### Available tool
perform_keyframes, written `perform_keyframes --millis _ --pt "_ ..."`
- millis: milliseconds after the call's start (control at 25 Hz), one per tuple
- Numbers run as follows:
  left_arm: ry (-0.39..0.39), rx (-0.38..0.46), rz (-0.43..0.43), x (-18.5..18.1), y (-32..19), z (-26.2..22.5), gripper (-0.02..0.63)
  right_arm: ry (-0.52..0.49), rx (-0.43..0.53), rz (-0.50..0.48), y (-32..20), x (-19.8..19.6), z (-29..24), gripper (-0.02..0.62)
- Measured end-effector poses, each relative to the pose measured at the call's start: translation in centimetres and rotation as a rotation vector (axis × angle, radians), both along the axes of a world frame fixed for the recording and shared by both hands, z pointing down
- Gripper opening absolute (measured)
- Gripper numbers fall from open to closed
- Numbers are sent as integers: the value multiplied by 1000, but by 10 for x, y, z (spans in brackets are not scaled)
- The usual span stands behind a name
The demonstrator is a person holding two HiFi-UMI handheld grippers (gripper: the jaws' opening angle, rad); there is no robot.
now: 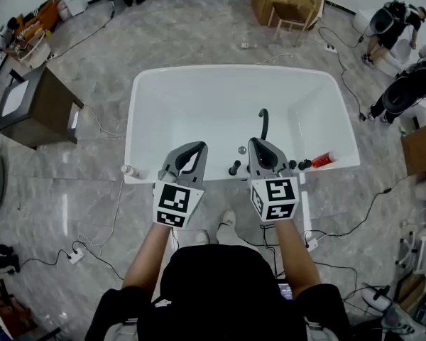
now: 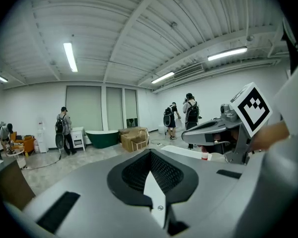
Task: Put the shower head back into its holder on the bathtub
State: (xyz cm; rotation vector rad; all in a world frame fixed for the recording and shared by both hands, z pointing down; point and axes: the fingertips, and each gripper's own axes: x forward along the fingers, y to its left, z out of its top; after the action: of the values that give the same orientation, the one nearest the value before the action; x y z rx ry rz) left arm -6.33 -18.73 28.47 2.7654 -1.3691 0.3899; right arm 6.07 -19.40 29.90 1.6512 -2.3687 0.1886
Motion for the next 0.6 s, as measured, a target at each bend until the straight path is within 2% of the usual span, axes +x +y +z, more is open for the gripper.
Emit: perform_keyframes --millis 280,600 --pt "16 93 2 5 12 -43 11 -35 117 4 8 5 -51 23" --pt "23 153 8 17 22 -73 12 -33 179 -4 17 14 -77 23"
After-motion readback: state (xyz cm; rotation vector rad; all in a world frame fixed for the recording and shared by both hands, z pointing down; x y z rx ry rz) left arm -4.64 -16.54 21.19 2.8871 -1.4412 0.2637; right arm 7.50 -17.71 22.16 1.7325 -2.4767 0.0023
